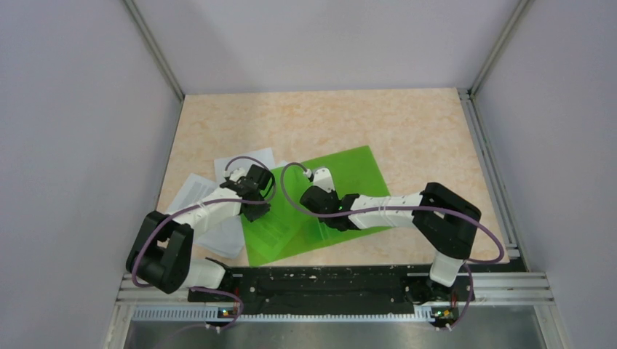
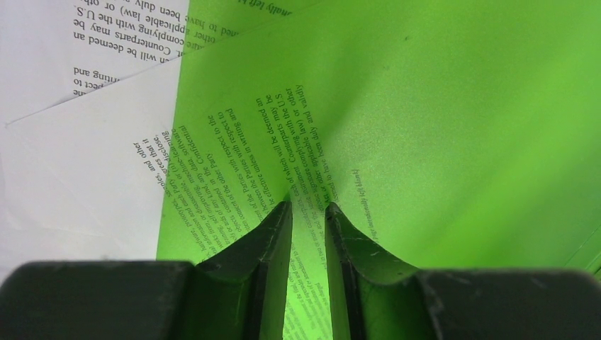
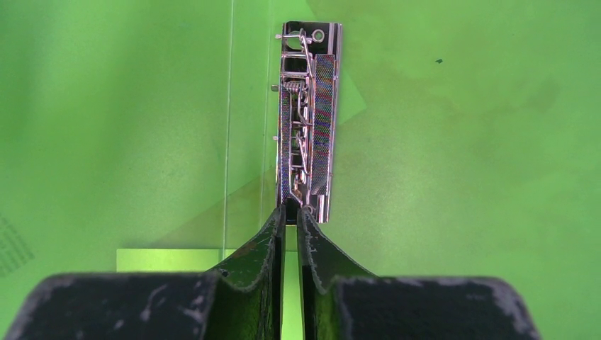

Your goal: Put the files into the folder

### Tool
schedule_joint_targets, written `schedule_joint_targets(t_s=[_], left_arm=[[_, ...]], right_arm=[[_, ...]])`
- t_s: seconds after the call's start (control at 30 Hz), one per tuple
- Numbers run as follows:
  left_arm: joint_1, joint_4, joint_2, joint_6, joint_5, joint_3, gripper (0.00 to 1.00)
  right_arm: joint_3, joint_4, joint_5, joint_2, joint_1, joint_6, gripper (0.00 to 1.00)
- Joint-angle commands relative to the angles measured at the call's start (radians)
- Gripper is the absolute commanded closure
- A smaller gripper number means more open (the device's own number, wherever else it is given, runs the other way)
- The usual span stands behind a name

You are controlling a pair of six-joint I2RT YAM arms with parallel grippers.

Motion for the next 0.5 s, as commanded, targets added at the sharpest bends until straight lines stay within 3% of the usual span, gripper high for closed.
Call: schedule_joint_targets(t_s=[0.0,0.47], left_arm=[[0.015,-0.046,0.065,0.015,-0.004,-0.051,0.71],[0.012,-0.029,0.066,0.079,0.037,-0.032,0.70]], right_arm=[[-0.049,-0.220,0.041,-0.005,-0.023,-0.018,0.91],[0.027,-0.228,-0.011,-0.061,-0.034,-0.042,0.89]])
